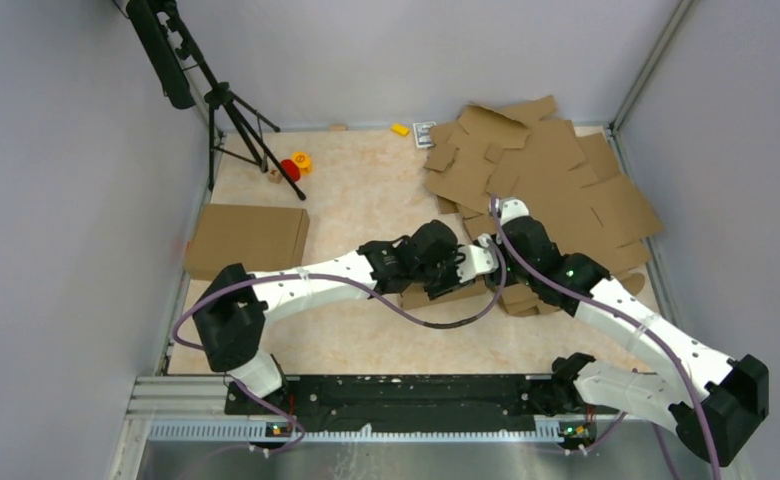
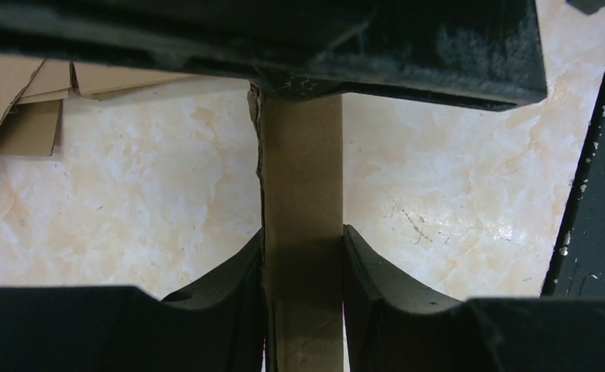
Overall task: Fold the paper box
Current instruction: Close the paper box at the center of the board.
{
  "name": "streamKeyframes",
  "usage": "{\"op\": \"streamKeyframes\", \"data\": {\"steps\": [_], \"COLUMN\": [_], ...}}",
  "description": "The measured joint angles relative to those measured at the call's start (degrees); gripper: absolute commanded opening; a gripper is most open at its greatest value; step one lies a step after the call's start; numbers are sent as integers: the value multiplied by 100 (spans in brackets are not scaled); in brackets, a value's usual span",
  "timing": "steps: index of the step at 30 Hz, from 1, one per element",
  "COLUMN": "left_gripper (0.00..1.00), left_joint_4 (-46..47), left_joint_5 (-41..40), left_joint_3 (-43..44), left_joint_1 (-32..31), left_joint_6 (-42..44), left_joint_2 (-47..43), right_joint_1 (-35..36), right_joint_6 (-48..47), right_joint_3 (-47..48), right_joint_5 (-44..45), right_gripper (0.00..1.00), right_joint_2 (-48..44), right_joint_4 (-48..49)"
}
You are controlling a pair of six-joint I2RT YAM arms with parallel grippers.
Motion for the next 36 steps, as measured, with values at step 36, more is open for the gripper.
{"op": "streamKeyframes", "data": {"steps": [36], "left_gripper": [29], "left_joint_4": [-319], "left_joint_5": [-7], "left_joint_3": [98], "left_joint_1": [282], "left_joint_6": [-116], "left_joint_2": [-13], "right_joint_1": [-1303], "right_joint_6": [-507], "right_joint_3": [-4], "right_joint_5": [-1912], "right_gripper": [36], "right_joint_2": [-636], "right_joint_4": [142]}}
